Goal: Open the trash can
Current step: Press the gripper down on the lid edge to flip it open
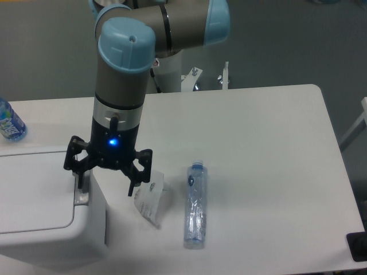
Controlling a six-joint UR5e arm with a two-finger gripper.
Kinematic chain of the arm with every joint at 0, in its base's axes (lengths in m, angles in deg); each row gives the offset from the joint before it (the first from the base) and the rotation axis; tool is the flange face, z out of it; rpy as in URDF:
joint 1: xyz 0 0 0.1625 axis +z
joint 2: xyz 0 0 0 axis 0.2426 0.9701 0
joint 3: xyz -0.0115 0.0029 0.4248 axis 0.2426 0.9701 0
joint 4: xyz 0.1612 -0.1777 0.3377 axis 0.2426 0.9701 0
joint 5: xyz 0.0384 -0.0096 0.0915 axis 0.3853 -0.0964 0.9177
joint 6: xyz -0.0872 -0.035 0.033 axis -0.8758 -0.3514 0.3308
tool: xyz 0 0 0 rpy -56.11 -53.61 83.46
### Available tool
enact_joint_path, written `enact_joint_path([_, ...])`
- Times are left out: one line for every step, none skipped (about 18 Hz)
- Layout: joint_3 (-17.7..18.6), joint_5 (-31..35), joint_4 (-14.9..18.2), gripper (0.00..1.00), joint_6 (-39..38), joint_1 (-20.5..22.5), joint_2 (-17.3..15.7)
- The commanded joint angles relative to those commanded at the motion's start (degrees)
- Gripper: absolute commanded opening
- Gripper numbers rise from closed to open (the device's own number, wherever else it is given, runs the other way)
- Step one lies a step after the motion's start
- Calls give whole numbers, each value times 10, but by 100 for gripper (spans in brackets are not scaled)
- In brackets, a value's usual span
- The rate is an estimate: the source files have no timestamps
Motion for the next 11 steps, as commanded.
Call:
enact_joint_path([0, 0, 0, 100, 1, 0, 0])
enact_joint_path([1, 0, 0, 100, 2, 1, 0])
enact_joint_path([1, 3, 0, 100, 2, 1, 0])
enact_joint_path([1, 9, -1, 100, 3, 0, 0])
enact_joint_path([2, 12, -6, 100, 3, 0, -1])
enact_joint_path([3, 12, -10, 100, 4, 0, -1])
enact_joint_path([4, 12, -12, 100, 3, 1, -1])
enact_joint_path([5, 13, -12, 100, 4, 0, -1])
enact_joint_path([5, 13, -12, 100, 4, 0, -1])
enact_joint_path([5, 13, -12, 100, 4, 0, -1])
enact_joint_path([5, 13, -12, 100, 4, 1, -1])
